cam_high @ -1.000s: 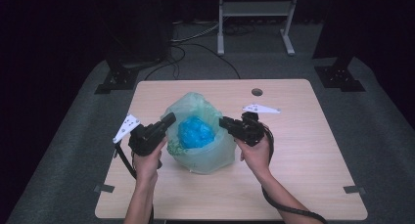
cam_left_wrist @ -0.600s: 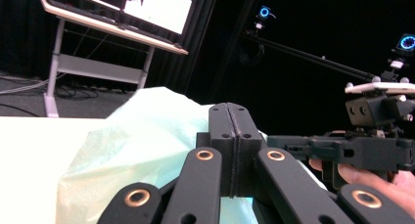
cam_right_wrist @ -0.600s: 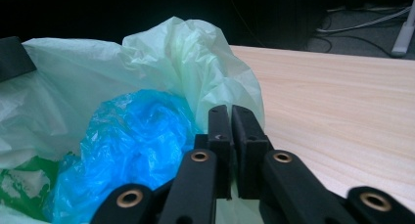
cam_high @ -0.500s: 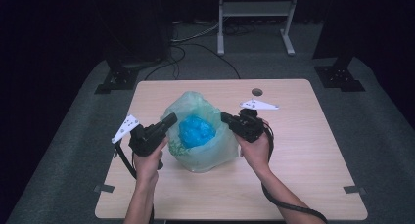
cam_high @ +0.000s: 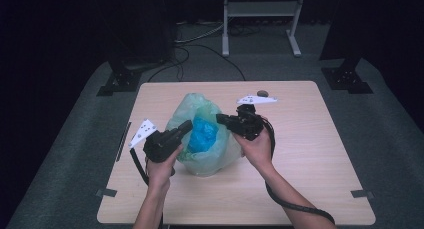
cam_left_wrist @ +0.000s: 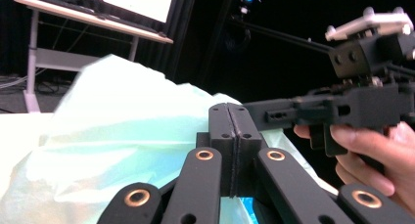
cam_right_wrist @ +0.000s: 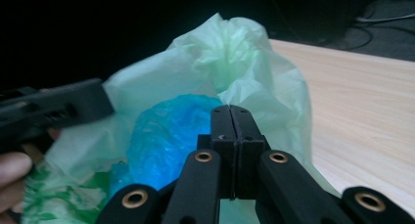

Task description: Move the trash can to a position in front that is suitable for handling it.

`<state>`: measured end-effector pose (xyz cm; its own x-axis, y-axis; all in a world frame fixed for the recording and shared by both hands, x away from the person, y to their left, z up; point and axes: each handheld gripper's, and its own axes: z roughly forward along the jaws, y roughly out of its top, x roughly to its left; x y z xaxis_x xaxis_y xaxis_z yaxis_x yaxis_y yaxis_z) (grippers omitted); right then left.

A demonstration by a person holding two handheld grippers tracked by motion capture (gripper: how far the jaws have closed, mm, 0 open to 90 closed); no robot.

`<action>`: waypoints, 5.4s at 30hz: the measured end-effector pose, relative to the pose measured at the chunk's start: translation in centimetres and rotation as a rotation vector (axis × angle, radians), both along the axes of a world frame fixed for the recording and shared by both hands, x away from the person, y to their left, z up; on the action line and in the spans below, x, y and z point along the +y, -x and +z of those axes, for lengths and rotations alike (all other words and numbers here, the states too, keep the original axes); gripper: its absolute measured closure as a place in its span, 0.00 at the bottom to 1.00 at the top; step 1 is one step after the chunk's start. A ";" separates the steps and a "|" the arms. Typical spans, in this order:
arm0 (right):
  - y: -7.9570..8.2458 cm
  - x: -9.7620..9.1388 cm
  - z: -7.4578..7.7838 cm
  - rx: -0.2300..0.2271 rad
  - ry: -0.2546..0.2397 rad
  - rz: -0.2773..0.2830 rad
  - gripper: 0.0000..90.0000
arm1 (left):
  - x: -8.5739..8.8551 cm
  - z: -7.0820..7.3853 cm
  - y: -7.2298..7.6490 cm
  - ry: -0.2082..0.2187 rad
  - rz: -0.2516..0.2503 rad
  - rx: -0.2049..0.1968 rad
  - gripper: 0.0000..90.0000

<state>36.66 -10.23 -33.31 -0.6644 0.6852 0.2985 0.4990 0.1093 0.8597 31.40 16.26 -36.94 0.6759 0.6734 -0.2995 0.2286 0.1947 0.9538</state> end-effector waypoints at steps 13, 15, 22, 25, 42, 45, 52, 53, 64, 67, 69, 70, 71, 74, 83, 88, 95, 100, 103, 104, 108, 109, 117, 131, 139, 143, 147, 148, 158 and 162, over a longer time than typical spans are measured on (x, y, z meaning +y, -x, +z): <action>-0.9 1.3 0.7 0.098 -0.065 0.102 0.98 | -1.2 -0.1 0.2 -0.071 -0.025 -0.022 1.00; -1.1 1.5 0.7 0.111 -0.070 0.109 0.98 | -1.3 -0.1 0.3 -0.078 -0.027 -0.024 1.00; -1.7 2.0 0.8 0.158 -0.098 0.129 0.99 | -1.8 -0.2 0.3 -0.117 -0.029 -0.027 1.00; -2.0 2.0 0.9 0.185 -0.132 0.143 0.99 | -2.0 -0.3 0.3 -0.123 -0.027 -0.023 1.00; -3.3 1.8 -0.2 0.322 -0.303 0.241 0.86 | -2.6 -0.1 0.6 -0.182 -0.020 -0.036 1.00; -3.4 1.9 -0.3 0.331 -0.282 0.237 0.80 | -2.7 -0.2 0.5 -0.196 -0.019 -0.037 1.00; -2.0 0.7 1.8 0.135 -0.119 0.147 0.64 | -2.5 0.0 0.6 -0.187 -0.009 -0.042 1.00; -1.7 0.5 2.2 0.104 -0.083 0.141 0.62 | -2.4 0.0 0.6 -0.188 -0.009 -0.043 1.00; -0.3 -0.2 1.4 0.012 0.232 0.085 0.60 | -2.2 0.3 0.7 -0.167 0.002 -0.044 1.00; -0.3 0.6 1.1 0.011 0.292 0.082 0.87 | -1.9 0.4 0.6 -0.149 0.004 -0.043 1.00; -0.4 1.1 1.2 0.001 0.317 0.077 0.99 | -1.7 0.4 0.6 -0.133 0.007 -0.043 1.00; -0.4 1.3 1.4 0.000 0.314 0.080 1.00 | -1.6 0.5 0.6 -0.127 0.005 -0.047 1.00; -0.5 1.4 1.7 0.001 0.303 0.084 1.00 | -1.4 0.6 0.7 -0.118 0.007 -0.049 1.00; -0.7 1.3 2.8 0.028 0.222 0.101 1.00 | -1.0 1.0 0.9 -0.096 0.011 -0.061 1.00; -1.3 1.8 3.3 0.137 -0.016 0.165 1.00 | -1.7 1.0 1.0 -0.111 -0.010 -0.069 1.00; -2.3 1.8 1.4 0.217 -0.119 0.185 1.00 | -2.5 0.5 0.8 -0.143 -0.016 -0.055 1.00; -2.7 1.5 1.2 0.236 -0.179 0.245 1.00 | -3.2 0.4 1.0 -0.199 -0.008 -0.067 1.00; -3.1 1.3 0.6 0.290 -0.249 0.258 1.00 | -3.6 0.3 1.0 -0.224 -0.010 -0.068 1.00; -3.2 1.4 0.3 0.298 -0.249 0.257 1.00 | -3.7 0.3 1.0 -0.231 -0.007 -0.067 1.00; -3.3 1.4 0.2 0.299 -0.252 0.258 1.00 | -3.6 0.3 1.0 -0.234 -0.006 -0.067 1.00; -3.5 1.3 0.0 0.328 -0.278 0.266 0.94 | -3.7 0.2 1.0 -0.235 -0.007 -0.066 1.00; -3.5 1.3 -0.1 0.333 -0.282 0.266 0.94 | -3.8 0.2 1.0 -0.235 -0.007 -0.067 1.00; -3.8 1.5 -0.4 0.380 -0.314 0.281 0.79 | -4.0 0.3 1.1 -0.244 -0.014 -0.070 1.00; -3.2 2.6 0.6 0.295 -0.146 0.214 1.00 | -3.9 0.3 1.0 -0.250 -0.026 -0.073 1.00; -3.5 2.3 0.3 0.263 -0.117 0.155 1.00 | -3.3 1.0 1.1 -0.222 -0.027 -0.060 0.72; -3.6 1.7 0.2 0.256 -0.128 0.125 1.00 | -2.4 1.3 1.0 -0.193 -0.013 -0.052 0.61; -3.7 1.1 0.2 0.244 -0.141 0.101 1.00 | -1.6 1.5 0.8 -0.167 0.031 -0.024 0.45; -3.7 0.9 0.1 0.246 -0.145 0.100 1.00 | -1.4 1.6 0.8 -0.157 0.050 -0.010 0.38; -4.1 -0.3 0.0 0.263 -0.214 0.094 1.00 | 0.3 2.1 0.5 -0.092 0.101 0.026 0.16; -4.1 -0.5 0.3 0.266 -0.231 0.099 1.00 | 0.7 2.3 0.4 -0.080 0.108 0.034 0.11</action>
<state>40.78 -10.77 -33.03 -0.6022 0.5160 0.6092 0.7055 -0.0133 0.7086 30.97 17.00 -34.66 0.5881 0.7647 -0.2634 0.2431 0.1435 0.9593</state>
